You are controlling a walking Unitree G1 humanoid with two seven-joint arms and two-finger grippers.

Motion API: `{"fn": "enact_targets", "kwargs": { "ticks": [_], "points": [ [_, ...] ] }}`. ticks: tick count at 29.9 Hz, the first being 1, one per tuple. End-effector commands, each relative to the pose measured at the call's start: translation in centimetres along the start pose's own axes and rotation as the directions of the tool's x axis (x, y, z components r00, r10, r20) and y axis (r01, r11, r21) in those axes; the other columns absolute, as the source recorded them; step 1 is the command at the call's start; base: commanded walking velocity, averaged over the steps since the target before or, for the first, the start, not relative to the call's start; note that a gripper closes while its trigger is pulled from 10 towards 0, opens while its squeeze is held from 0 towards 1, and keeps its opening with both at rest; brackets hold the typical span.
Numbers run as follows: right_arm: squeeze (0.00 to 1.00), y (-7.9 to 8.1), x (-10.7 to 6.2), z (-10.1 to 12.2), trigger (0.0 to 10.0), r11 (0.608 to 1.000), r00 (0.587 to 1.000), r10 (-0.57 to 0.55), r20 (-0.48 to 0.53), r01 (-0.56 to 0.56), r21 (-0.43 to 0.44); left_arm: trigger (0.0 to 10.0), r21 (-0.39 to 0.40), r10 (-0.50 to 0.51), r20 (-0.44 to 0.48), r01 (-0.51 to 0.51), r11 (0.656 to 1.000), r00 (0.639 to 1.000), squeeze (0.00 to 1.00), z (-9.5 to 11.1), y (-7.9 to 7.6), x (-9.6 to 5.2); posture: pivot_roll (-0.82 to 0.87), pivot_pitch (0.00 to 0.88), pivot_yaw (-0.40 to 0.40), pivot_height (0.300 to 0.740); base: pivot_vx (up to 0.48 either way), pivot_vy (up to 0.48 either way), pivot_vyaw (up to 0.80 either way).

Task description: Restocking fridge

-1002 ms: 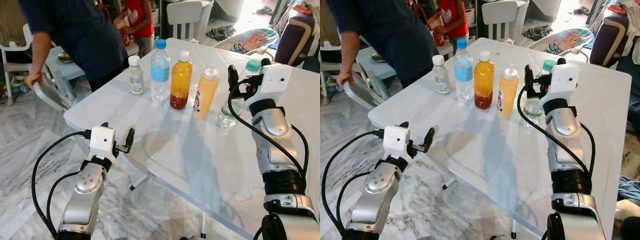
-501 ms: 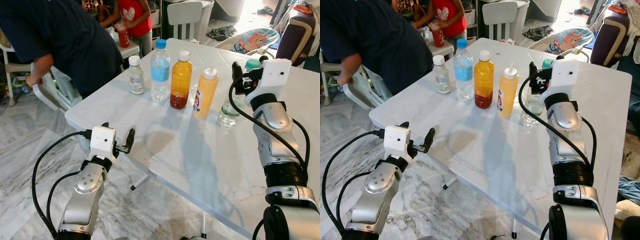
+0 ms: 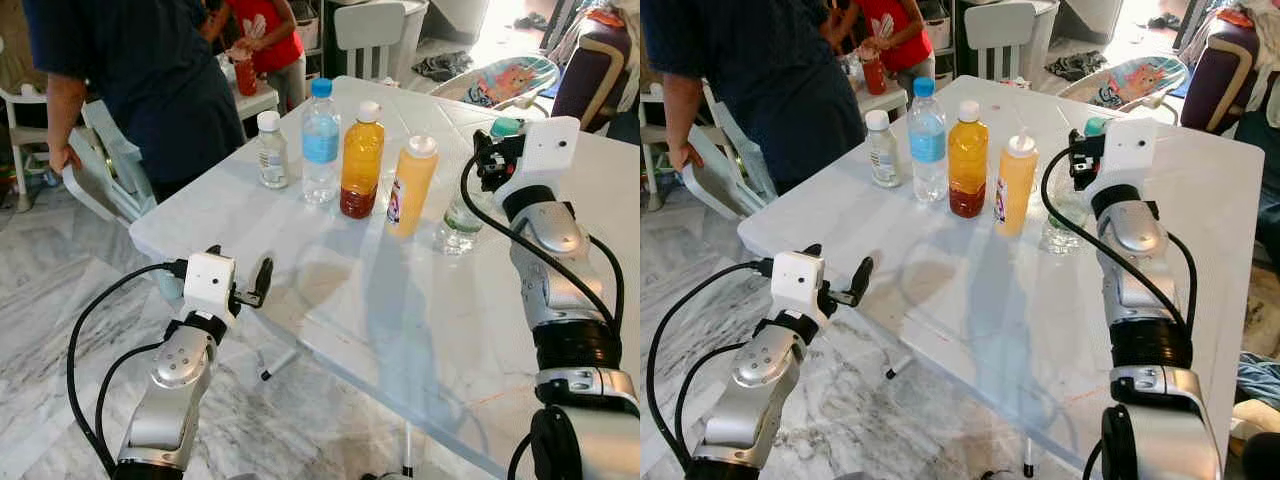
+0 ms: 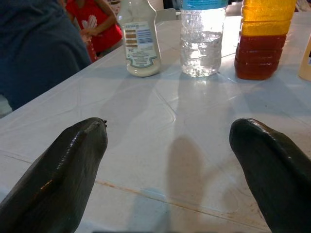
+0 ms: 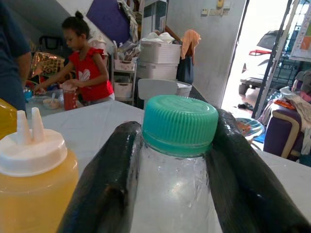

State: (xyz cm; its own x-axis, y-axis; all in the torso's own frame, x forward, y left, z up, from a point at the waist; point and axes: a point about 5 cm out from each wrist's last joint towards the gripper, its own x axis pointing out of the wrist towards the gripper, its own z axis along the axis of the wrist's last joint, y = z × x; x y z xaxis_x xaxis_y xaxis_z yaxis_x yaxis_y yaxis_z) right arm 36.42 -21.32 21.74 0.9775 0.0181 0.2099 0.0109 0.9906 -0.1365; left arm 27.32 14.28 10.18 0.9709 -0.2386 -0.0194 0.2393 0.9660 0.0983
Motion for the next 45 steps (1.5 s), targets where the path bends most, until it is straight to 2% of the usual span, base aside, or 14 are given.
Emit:
{"fn": "enact_targets", "kwargs": {
  "ticks": [1,6,9,11,15,16,17,18,19,20,21,22,26,45],
  "points": [
    [0.0,-0.2,0.2,0.0,0.0,1.0,1.0,-0.017,-0.025,0.017,0.0,10.0,0.015,-0.007,-0.006,0.007,1.0,1.0,0.0,0.1,0.0,0.0,0.04,0.039,0.041,0.74,0.0,0.0,0.0],
    [0.0,-0.3,0.0,-0.1,0.0,1.0,0.999,-0.025,-0.038,0.025,0.008,10.0,0.018,-0.008,-0.005,0.008,1.0,1.0,0.0,0.1,-0.1,0.1,0.04,0.038,0.041,0.74,0.0,0.0,0.0],
    [0.0,-0.9,-0.4,-0.2,0.0,0.995,0.994,-0.098,-0.048,0.098,-0.013,10.0,0.01,0.059,0.009,-0.06,0.998,0.998,0.0,0.3,0.6,0.2,0.04,0.037,0.038,0.74,0.0,0.0,0.0],
    [0.0,-1.5,-1.6,-1.4,0.0,0.978,0.973,-0.208,-0.104,0.209,0.002,10.0,-0.009,0.099,-0.022,-0.1,0.995,0.995,0.0,-0.1,0.9,0.3,0.04,0.037,0.03,0.74,0.0,0.0,0.0],
    [0.0,-1.2,-3.5,-3.4,0.0,0.967,0.953,-0.246,-0.174,0.254,0.023,10.0,-0.037,0.094,-0.022,-0.095,0.995,0.995,0.0,-0.2,0.7,0.2,0.04,0.034,0.027,0.74,0.0,0.0,0.0],
    [0.0,-0.8,-4.3,-4.0,0.8,0.965,0.949,-0.252,-0.19,0.261,0.026,10.0,-0.035,0.095,-0.021,-0.096,0.995,0.995,0.0,-0.2,0.6,0.3,0.03,0.034,0.026,0.74,0.0,0.0,0.0],
    [0.0,-0.1,-5.2,-4.5,3.1,0.964,0.947,-0.248,-0.202,0.262,0.046,10.0,-0.036,0.102,-0.02,-0.102,0.994,0.995,0.0,-0.2,0.5,0.3,0.03,0.034,0.027,0.74,0.0,0.0,0.0],
    [0.0,0.2,-5.4,-4.5,3.1,0.964,0.948,-0.246,-0.202,0.261,0.052,10.0,-0.038,0.104,-0.02,-0.105,0.994,0.994,0.0,-0.2,0.5,0.3,0.03,0.034,0.027,0.74,0.0,0.0,0.0],
    [0.0,0.8,-5.6,-4.4,6.0,0.969,0.957,-0.221,-0.191,0.237,0.065,10.0,-0.033,0.107,-0.016,-0.107,0.994,0.994,0.0,-0.1,0.6,0.4,0.02,0.032,0.026,0.74,0.0,0.0,0.0],
    [0.0,1.3,-5.8,-4.3,6.0,0.972,0.961,-0.206,-0.185,0.222,0.073,10.0,-0.029,0.109,-0.013,-0.11,0.994,0.994,0.0,-0.1,0.6,0.4,0.02,0.032,0.026,0.74,0.0,0.0,0.0],
    [0.0,2.6,-6.1,-3.9,9.6,0.979,0.975,-0.155,-0.161,0.173,0.106,10.0,-0.03,0.111,-0.013,-0.112,0.993,0.994,0.0,0.0,0.6,0.6,0.02,0.032,0.026,0.74,0.0,0.0,0.0],
    [0.0,3.3,-6.1,-3.7,10.0,0.981,0.98,-0.129,-0.154,0.149,0.121,10.0,-0.03,0.111,-0.014,-0.111,0.993,0.994,0.0,-0.1,0.7,0.7,0.02,0.031,0.026,0.74,0.0,0.0,0.0],
    [0.0,5.0,-6.5,-3.4,10.0,0.984,0.987,-0.065,-0.148,0.088,0.152,10.0,-0.028,0.111,-0.019,-0.111,0.993,0.994,0.0,-0.1,0.8,0.8,0.02,0.03,0.026,0.74,0.0,0.0,0.0],
    [0.0,6.7,-6.1,-2.8,10.0,0.968,0.987,-0.023,-0.161,0.062,0.242,10.0,-0.021,0.08,-0.028,-0.081,0.997,0.996,0.0,-0.4,0.1,1.1,0.02,0.021,0.028,0.74,0.0,0.0,0.0]
  ]
}}
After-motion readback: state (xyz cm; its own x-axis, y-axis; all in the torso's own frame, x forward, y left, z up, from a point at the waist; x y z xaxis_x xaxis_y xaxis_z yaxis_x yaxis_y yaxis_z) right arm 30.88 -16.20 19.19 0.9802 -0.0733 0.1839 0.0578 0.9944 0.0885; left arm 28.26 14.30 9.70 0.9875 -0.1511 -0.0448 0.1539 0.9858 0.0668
